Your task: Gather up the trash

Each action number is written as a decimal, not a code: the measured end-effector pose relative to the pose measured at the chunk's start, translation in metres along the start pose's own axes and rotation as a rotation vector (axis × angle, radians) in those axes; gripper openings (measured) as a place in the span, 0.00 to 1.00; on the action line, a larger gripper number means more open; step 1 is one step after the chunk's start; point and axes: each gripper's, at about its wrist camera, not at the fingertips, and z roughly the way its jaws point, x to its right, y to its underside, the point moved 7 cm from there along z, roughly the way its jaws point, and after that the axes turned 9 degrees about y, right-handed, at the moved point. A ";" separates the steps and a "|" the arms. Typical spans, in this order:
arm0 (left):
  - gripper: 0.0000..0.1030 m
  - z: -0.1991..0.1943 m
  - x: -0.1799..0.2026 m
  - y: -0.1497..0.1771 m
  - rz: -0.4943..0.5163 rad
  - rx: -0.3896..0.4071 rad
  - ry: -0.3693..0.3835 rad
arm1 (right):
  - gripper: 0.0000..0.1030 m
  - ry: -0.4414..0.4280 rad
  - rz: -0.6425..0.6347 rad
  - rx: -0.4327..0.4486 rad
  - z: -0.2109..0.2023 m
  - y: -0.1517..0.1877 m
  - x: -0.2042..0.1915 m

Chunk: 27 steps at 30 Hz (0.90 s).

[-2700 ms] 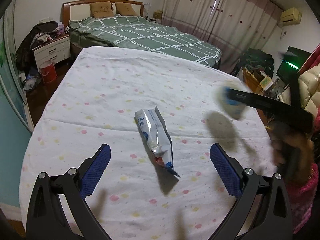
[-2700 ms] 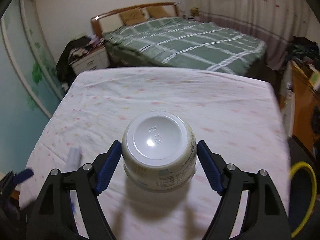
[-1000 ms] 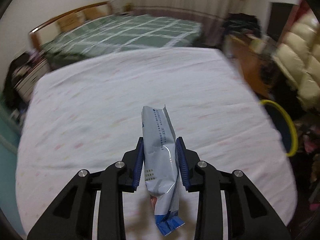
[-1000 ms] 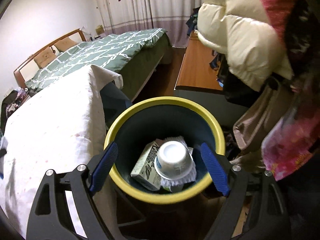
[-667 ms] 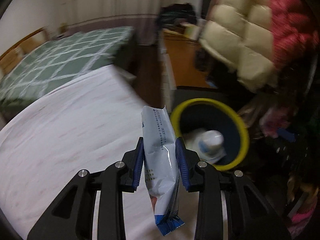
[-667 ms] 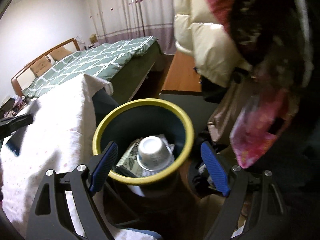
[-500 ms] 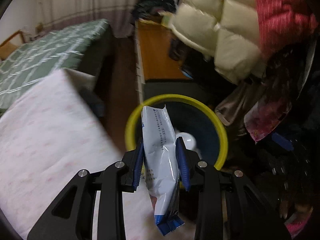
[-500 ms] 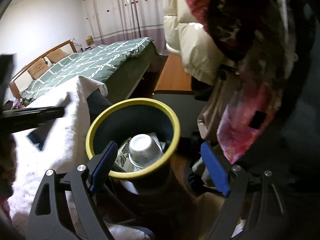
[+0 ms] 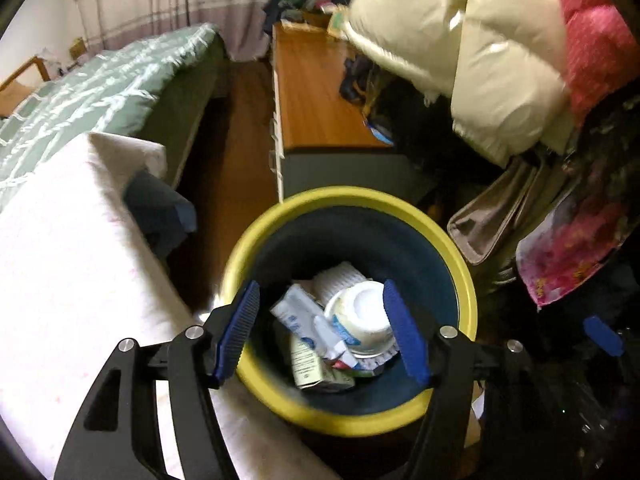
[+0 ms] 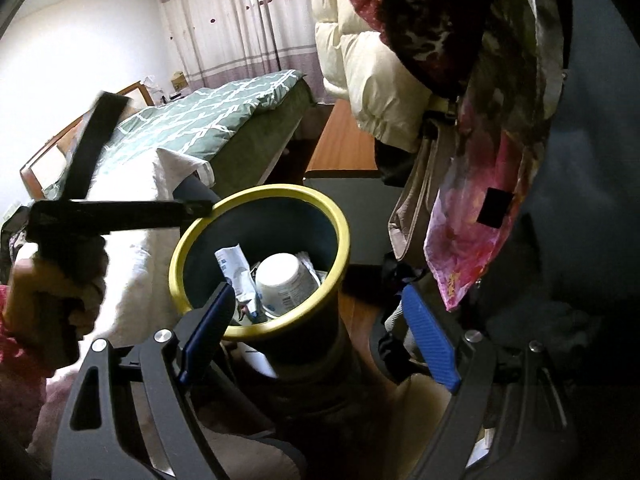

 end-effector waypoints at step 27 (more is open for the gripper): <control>0.95 -0.412 -0.109 0.250 -0.313 0.522 -0.487 | 0.83 -0.198 -0.236 0.189 -0.130 0.005 -0.152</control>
